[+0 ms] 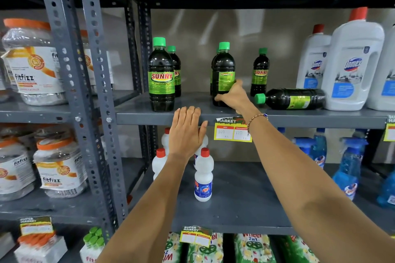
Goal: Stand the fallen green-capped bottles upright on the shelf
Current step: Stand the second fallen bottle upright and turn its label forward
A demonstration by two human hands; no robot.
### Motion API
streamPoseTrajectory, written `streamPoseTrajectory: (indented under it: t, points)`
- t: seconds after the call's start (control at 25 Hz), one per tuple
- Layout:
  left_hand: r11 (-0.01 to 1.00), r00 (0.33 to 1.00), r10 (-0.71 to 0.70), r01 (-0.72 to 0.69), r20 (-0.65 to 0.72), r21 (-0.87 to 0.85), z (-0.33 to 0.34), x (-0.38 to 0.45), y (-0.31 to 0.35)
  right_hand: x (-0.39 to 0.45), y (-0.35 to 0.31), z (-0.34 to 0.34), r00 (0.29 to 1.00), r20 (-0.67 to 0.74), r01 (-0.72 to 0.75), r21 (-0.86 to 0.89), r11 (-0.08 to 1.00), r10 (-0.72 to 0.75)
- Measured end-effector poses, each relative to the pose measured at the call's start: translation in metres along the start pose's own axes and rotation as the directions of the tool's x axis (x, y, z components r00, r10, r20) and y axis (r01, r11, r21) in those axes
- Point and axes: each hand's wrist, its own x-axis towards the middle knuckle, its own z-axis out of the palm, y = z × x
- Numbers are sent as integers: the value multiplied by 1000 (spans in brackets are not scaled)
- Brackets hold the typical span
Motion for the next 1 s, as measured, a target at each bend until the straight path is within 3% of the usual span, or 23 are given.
streamPoseTrajectory:
  t: [0.12, 0.24, 0.44, 0.56, 0.72, 1.0]
  points:
    - [1000, 1000, -8, 8, 15, -9, 0, 0, -1, 0, 0, 0, 998, -34, 47, -81, 996, -50]
    - [1000, 1000, -6, 6, 2, -16, 0, -1, 0, -2, 0, 0, 1000, 15, 19, -27, 999, -18]
    - [1000, 1000, -6, 6, 3, -23, 0, -1, -1, -5, -3, 3, 989, -64, 119, -160, 980, -131]
    - [1000, 1000, -1, 1, 4, -20, 0, -1, -1, -7, -2, 1, 999, 22, 51, -109, 993, -49]
    - [1000, 1000, -5, 5, 1, -15, 0, -1, 0, -4, -1, 2, 997, 26, 78, -159, 984, -75]
    - [999, 1000, 10, -11, -18, -32, 1, -1, -1, 4, 3, 2, 994, 112, -14, -53, 998, 20]
